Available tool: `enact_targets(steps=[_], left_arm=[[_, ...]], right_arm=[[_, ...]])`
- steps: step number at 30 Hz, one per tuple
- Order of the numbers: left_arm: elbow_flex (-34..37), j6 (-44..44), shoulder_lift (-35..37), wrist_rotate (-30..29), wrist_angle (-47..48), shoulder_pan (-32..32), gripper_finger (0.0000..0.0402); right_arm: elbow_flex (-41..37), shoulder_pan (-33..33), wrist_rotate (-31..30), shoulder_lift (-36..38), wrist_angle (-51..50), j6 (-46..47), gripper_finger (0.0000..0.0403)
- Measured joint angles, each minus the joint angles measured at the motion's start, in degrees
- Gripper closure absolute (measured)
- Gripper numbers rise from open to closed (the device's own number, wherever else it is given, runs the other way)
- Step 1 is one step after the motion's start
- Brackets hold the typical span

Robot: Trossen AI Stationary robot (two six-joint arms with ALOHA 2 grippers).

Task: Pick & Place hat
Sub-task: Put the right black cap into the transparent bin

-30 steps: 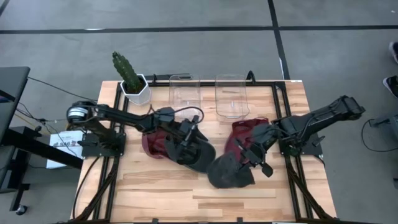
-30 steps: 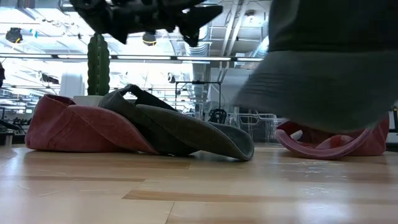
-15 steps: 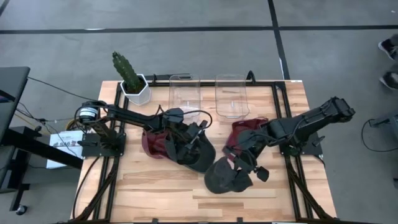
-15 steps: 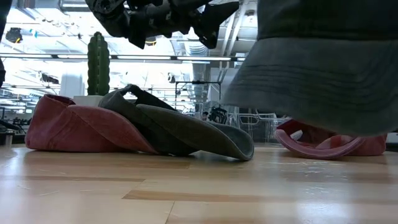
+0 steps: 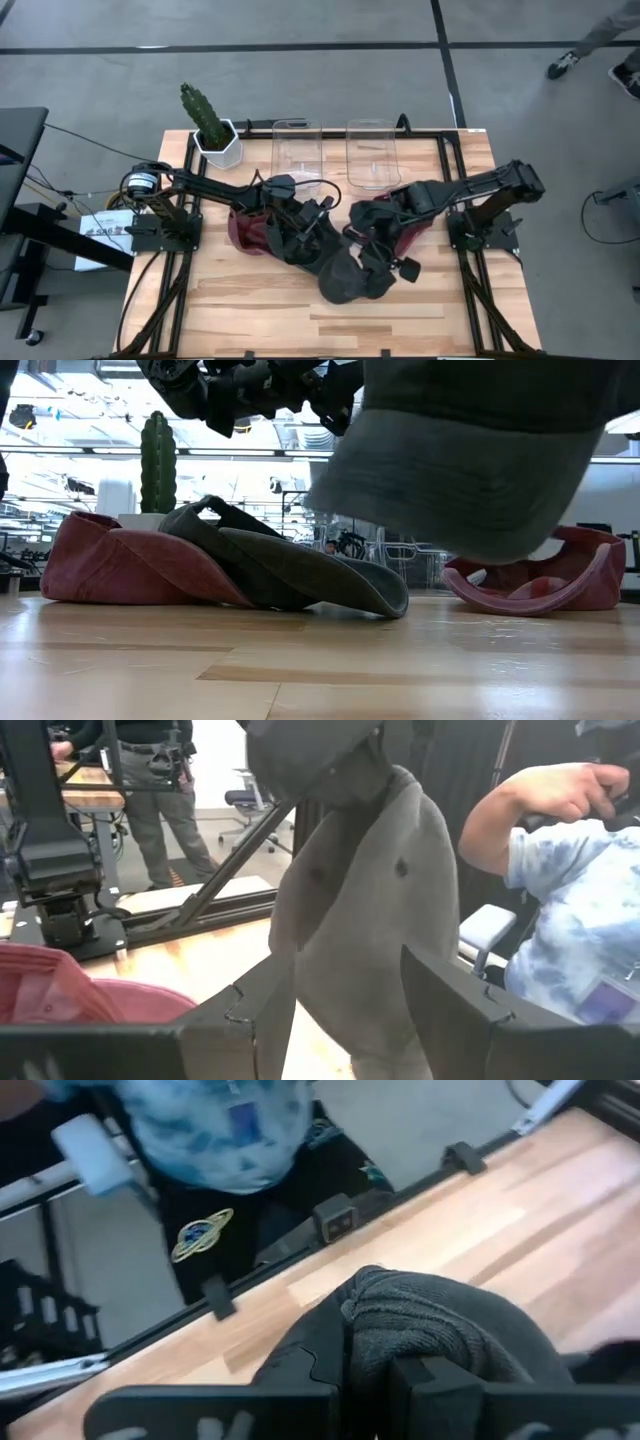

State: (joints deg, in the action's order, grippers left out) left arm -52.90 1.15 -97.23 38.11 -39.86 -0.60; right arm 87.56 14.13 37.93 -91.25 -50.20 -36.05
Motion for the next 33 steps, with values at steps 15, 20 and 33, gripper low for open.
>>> enact_targets(steps=[15, 20, 33], left_arm=[[0.02, 0.13, 0.02, 5.71, 0.42, -0.47, 0.0224], [0.02, 0.26, 0.02, 6.05, 0.39, -0.64, 0.0224], [0.04, 1.68, 0.04, 9.01, 0.21, -2.10, 0.0224]], right_arm=[[13.19, -0.03, 4.70, -7.51, -14.07, -9.42, 0.0392], [13.32, 0.13, 3.67, -7.60, -14.05, -10.68, 0.0392], [13.32, -8.23, -0.57, -7.58, -13.68, -12.44, 0.0392]])
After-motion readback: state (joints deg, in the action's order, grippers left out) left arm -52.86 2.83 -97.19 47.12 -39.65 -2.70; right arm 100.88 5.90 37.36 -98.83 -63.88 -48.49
